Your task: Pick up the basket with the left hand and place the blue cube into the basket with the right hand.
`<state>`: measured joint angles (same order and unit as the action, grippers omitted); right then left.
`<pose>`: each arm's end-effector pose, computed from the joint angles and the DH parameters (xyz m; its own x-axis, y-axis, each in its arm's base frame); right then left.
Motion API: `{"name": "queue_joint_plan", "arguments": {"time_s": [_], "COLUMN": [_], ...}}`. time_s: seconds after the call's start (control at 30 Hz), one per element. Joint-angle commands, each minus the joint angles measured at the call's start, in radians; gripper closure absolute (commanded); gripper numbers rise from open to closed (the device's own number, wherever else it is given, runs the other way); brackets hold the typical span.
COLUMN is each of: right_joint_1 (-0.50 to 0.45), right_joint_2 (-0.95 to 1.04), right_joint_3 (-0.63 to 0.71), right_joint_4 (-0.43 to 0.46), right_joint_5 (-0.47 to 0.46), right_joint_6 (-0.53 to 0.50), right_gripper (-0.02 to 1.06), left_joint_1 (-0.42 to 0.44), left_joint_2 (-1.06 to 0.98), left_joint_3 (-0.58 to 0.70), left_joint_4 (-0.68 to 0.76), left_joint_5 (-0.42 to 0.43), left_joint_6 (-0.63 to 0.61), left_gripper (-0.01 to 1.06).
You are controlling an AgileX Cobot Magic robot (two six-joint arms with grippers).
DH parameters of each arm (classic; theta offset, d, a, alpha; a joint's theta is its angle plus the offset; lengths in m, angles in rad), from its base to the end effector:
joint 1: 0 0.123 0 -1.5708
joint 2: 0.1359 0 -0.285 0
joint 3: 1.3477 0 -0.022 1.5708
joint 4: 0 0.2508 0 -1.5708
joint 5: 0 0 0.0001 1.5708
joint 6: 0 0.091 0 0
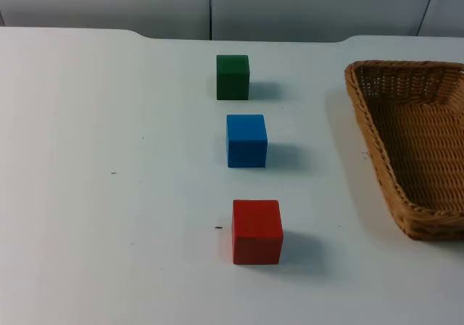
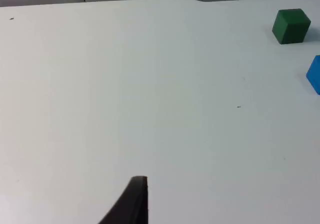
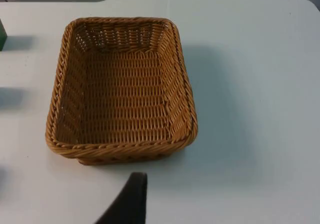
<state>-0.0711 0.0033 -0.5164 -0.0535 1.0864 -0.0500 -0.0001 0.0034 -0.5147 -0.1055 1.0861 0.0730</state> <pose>-0.0077 -0.0038 0.2799 -0.4726 -0.0413 -0.8803 0.0775 0.9931 -0.0882 -0.0073 -0.0085 0.2797 -0.4644 0.0236 -0.8853 0.0936 0.9954 -0.0225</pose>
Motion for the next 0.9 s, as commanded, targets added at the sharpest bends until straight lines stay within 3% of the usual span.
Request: {"name": "queue_joint_plan", "arguments": {"time_s": [0.0, 0.53, 0.73, 0.87], "right_joint_1": [0.002, 0.002, 0.002, 0.002], "right_joint_2": [-0.003, -0.003, -0.003, -0.003], "right_joint_3": [0.009, 0.009, 0.009, 0.009], "right_joint_4": [0.004, 0.004, 0.004, 0.004], "right_joint_5": [-0.01, -0.01, -0.01, -0.01], "right_joint_6": [-0.003, -0.003, -0.003, -0.003], "right_gripper": [0.0, 0.0, 0.0, 0.0], "left_joint_1": [-0.004, -0.004, -0.004, -0.004], "left_joint_2": [-0.003, 0.373, 0.563, 0.706], "left_joint_3": [-0.012, -0.165, -0.194, -0.199], "left_joint_4": [-0.016, -0.109, -0.332, -0.587], "left_joint_5": [-0.014, -0.218, -0.322, -0.363], "left_joint_6": [-0.009, 0.011, 0.18, 0.374], "left_gripper": [0.0, 0.0, 0.0, 0.0]}}
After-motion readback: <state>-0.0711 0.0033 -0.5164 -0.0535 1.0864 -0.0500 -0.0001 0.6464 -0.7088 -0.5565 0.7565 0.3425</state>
